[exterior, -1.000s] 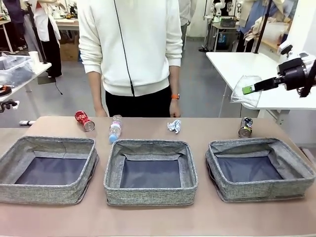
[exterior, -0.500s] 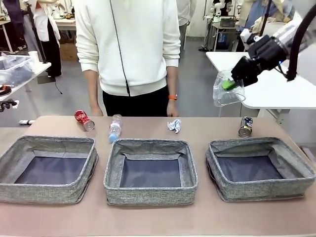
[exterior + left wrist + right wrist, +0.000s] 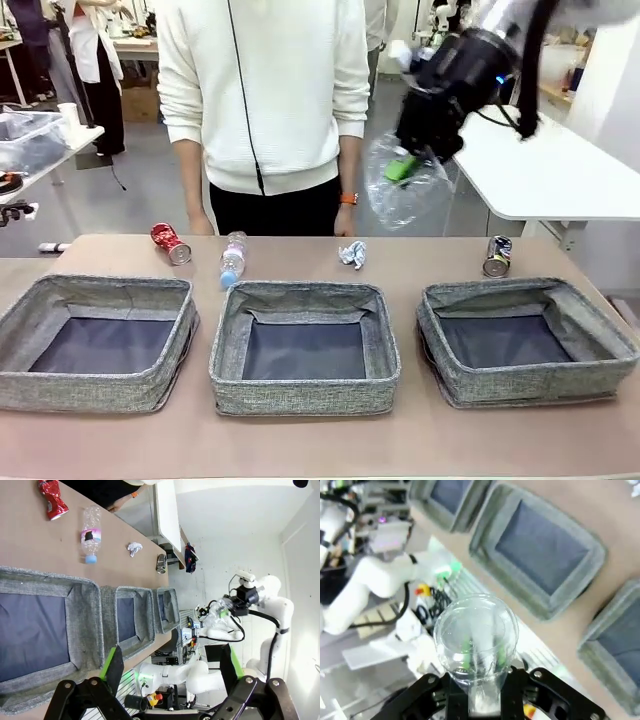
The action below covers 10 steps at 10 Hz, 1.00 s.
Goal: Sort the waste into the appropriate baskets.
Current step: Pick up the waste item pointed out by the person.
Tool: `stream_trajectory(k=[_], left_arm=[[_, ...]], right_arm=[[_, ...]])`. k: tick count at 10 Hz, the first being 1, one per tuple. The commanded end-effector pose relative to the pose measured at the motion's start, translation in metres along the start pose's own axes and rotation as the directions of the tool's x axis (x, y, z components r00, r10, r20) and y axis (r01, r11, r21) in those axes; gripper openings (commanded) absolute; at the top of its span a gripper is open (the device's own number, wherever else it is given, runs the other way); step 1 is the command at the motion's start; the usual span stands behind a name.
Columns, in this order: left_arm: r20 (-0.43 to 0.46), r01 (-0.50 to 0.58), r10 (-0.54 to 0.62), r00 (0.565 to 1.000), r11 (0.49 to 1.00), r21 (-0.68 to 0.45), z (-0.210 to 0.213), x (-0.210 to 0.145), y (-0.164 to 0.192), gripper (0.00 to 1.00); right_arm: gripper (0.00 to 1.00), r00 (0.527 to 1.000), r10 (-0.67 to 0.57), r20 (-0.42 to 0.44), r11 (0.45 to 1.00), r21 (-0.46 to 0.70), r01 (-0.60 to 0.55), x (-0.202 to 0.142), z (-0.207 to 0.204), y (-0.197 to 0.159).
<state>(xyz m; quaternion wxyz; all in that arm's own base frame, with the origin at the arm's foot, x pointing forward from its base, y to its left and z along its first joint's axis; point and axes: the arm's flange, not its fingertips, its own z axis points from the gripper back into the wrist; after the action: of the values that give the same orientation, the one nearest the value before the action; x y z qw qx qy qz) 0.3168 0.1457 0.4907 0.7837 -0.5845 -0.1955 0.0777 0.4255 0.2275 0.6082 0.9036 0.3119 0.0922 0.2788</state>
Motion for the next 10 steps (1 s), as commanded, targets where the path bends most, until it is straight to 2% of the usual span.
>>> stream_trajectory(k=[1,2,3,4,6,7,8,9,10], left_arm=[[0.006,0.015,-0.015,1.0,1.0,-0.018,0.0,0.001,-0.002,1.0],[0.006,0.015,-0.015,1.0,1.0,-0.018,0.0,0.001,-0.002,1.0],[0.006,0.015,-0.015,1.0,1.0,-0.018,0.0,0.001,-0.002,1.0],[0.006,0.015,-0.015,1.0,1.0,-0.018,0.0,0.001,-0.002,1.0],[0.006,0.015,-0.015,1.0,1.0,-0.018,0.0,0.001,-0.002,1.0],[0.006,0.015,-0.015,1.0,1.0,-0.018,0.0,0.001,-0.002,1.0],[0.006,0.015,-0.015,1.0,1.0,-0.018,0.0,0.001,-0.002,1.0],[0.006,0.015,-0.015,1.0,1.0,-0.018,0.0,0.001,-0.002,1.0],[0.006,0.015,-0.015,1.0,1.0,-0.018,0.0,0.001,-0.002,1.0]], right_arm=[[0.21,0.996,-0.037,-0.079,0.99,-0.141,0.026,0.039,0.0,0.036],[0.21,0.992,0.062,-0.109,0.973,-0.217,-0.084,0.045,-0.017,0.059],[0.21,0.94,0.275,-0.204,0.934,-0.173,-0.311,0.046,-0.029,0.051],[0.21,0.997,0.032,-0.077,0.992,-0.116,-0.041,0.026,-0.02,0.052],[0.21,0.997,0.032,-0.077,0.992,-0.116,-0.041,0.026,-0.02,0.052],[0.21,0.987,0.101,-0.122,0.981,-0.152,-0.12,0.038,-0.029,0.061],[0.21,0.998,-0.058,-0.017,0.997,-0.056,0.057,0.033,-0.035,0.057],[0.21,0.993,-0.101,-0.068,0.974,-0.212,0.084,0.047,-0.036,0.092],[0.21,0.98,-0.189,-0.058,0.937,-0.31,0.163,0.062,-0.031,0.132]])
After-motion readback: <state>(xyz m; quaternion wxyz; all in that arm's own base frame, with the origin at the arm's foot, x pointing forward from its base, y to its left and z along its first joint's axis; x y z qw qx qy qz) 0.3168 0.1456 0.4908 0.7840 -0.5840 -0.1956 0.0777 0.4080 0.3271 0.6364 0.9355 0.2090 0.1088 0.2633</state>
